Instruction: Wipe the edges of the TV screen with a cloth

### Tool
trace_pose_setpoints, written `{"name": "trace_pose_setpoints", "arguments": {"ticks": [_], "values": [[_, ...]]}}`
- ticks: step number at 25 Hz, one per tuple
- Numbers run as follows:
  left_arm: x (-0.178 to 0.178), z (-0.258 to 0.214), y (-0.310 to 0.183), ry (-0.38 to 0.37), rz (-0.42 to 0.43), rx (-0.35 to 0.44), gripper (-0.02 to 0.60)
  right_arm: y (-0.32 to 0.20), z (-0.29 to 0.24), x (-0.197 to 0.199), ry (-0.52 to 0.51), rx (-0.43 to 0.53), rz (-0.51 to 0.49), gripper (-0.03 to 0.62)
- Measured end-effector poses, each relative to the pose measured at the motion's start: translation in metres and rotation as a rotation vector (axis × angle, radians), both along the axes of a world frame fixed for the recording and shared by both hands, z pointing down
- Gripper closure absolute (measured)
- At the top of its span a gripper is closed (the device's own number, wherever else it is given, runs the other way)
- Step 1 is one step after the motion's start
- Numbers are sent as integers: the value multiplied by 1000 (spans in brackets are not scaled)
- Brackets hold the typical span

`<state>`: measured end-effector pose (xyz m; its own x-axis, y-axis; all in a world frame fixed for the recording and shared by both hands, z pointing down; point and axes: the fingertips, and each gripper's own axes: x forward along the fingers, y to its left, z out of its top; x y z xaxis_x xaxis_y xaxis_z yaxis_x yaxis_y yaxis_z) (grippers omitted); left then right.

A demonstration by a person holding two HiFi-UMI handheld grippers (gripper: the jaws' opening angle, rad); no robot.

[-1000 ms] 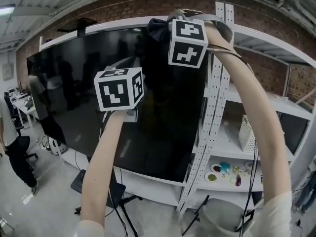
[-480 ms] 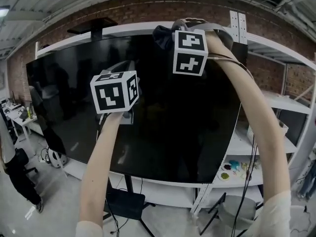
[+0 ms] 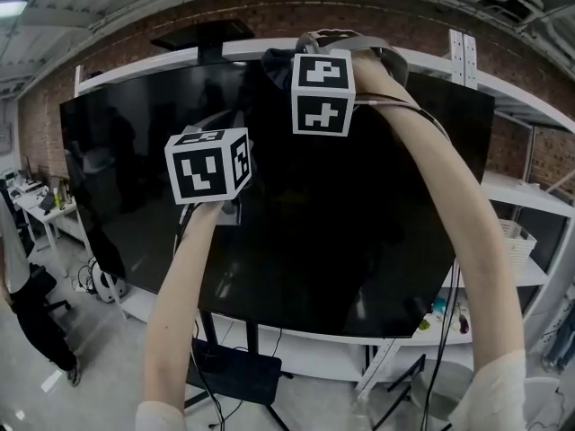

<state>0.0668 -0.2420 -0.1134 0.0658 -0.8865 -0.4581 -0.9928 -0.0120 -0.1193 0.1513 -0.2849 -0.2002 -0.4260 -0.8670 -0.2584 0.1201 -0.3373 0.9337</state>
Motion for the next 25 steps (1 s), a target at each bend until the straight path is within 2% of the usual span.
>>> {"name": "trace_pose_setpoints", "arguments": {"ticks": [10, 15, 25], "values": [[-56, 12, 0, 6, -60, -15, 566, 4, 2, -82, 23, -19, -33, 545], [-98, -1, 9, 20, -111, 20, 565, 3, 4, -122, 36, -13, -65, 545], [-166, -20, 11, 26, -197, 76, 566, 1, 2, -176, 71, -17, -41, 545]]}}
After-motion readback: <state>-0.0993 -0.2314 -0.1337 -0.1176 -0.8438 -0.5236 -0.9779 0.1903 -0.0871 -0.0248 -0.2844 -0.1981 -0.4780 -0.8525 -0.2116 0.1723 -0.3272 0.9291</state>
